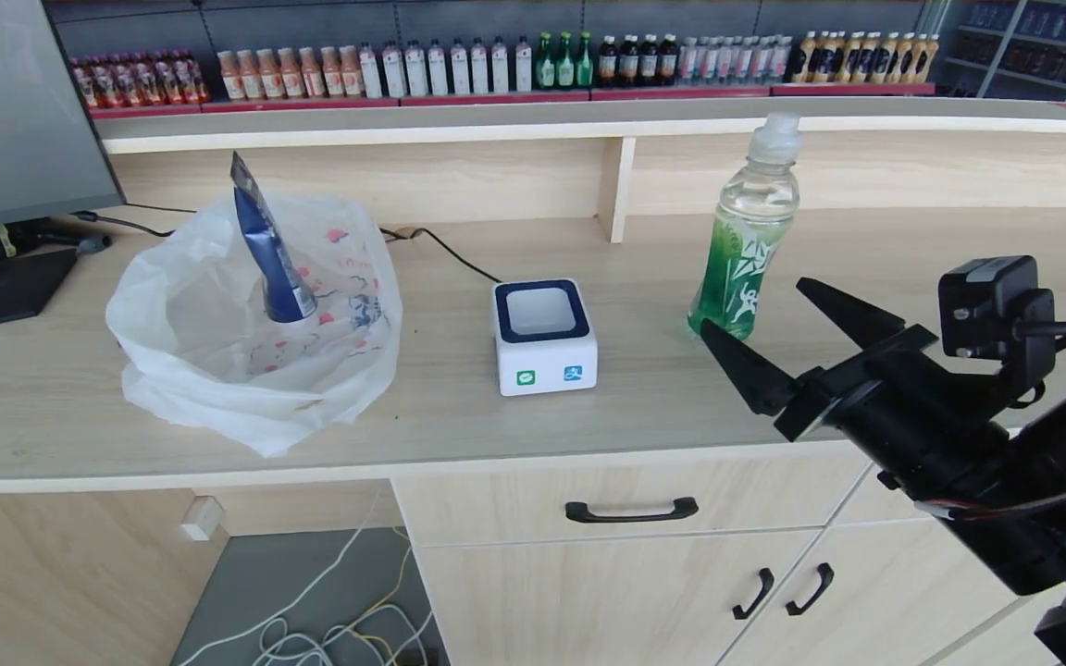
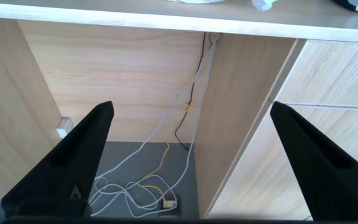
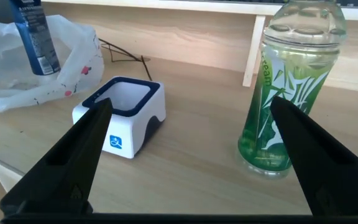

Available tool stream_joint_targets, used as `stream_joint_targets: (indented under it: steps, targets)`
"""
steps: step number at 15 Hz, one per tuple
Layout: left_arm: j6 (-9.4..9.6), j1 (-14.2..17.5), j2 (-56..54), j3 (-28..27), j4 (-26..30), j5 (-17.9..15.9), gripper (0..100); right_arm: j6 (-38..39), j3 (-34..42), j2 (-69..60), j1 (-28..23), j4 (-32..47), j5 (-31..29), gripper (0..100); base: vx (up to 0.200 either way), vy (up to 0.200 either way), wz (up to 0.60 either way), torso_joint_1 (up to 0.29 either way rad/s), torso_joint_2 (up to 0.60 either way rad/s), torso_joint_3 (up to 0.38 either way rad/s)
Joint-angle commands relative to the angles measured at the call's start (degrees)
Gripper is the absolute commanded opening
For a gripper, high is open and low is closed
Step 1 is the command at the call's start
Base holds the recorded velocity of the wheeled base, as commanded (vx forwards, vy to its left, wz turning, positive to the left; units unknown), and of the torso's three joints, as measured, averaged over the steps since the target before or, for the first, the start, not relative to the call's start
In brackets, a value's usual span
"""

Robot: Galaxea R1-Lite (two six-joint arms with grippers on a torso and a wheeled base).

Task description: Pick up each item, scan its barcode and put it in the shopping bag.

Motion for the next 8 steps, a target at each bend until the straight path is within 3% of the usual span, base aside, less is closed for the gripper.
stream_joint_targets:
  steps: [1,8]
  targets:
    - [0.05,0.0,0.0,0.0,0.0,0.0,100,-0.1,0.6,0.1,0.1,-0.1,0.0,100,0.0,0.0,0.0,0.0,0.0,0.0]
    - [0.66,-0.1,0.0,0.0,0.0,0.0,100,0.0,3.8,0.3,0.5,-0.1,0.0,100,0.0,0.0,0.0,0.0,0.0,0.0]
